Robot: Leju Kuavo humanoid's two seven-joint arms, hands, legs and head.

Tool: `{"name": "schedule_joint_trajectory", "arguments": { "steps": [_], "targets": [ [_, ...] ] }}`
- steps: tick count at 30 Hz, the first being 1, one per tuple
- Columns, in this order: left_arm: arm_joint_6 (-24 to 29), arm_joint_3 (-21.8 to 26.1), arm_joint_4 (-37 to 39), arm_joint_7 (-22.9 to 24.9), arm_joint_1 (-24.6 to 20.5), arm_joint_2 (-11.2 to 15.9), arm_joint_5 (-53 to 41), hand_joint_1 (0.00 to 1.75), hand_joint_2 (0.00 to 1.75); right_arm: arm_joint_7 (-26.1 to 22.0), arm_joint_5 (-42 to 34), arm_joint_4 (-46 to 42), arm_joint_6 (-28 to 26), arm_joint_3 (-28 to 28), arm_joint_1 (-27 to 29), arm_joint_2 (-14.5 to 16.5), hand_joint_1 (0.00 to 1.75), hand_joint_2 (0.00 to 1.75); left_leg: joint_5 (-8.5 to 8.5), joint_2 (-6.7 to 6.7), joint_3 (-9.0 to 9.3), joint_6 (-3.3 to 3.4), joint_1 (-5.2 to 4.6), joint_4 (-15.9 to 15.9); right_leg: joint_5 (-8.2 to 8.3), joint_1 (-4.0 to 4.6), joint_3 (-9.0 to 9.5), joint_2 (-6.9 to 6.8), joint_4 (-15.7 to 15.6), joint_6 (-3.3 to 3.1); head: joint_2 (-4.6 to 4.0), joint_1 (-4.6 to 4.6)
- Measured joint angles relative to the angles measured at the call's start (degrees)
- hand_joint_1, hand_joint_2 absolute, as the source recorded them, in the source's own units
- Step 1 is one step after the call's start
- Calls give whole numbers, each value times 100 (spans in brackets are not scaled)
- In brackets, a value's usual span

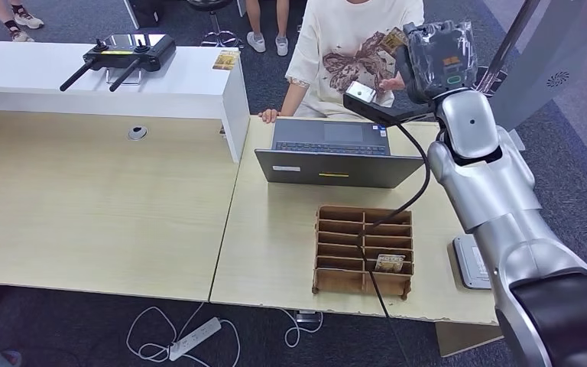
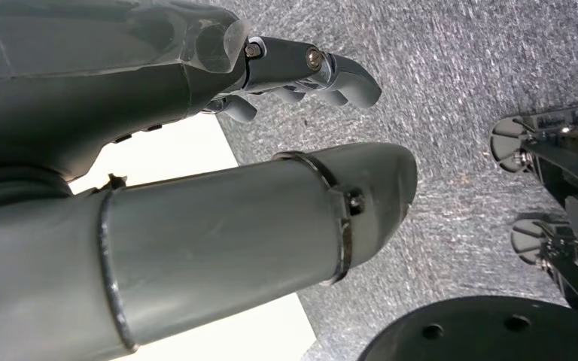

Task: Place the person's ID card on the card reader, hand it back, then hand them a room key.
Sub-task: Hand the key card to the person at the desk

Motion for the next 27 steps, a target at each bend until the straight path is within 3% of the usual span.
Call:
{"name": "schedule_joint_trajectory", "arguments": {
  "steps": [9,18,23,27],
  "targets": [
    [-37,-36,0,47,-28,51,-14,0,0,121,298,557,312,150,-332,253,175,175,0,0,0,0,0,0,0,0,0,0,-1,0,0,0],
    [-40,-44,0,54,-36,62,-26,0,0,146,387,680,458,173,-408,299,175,175,0,0,0,0,0,0,0,0,0,0,-1,0,0,1],
    [-78,-103,0,115,-75,97,-57,0,0,254,678,1441,1362,209,-838,497,175,175,1,-1,1,0,0,0,0,0,0,-1,-1,0,0,1],
    [-74,-138,0,119,-81,97,-70,0,0,329,765,1636,1491,211,-901,508,175,175,1,0,1,0,-1,2,1,-1,0,1,-1,0,0,-1]
  ]
}}
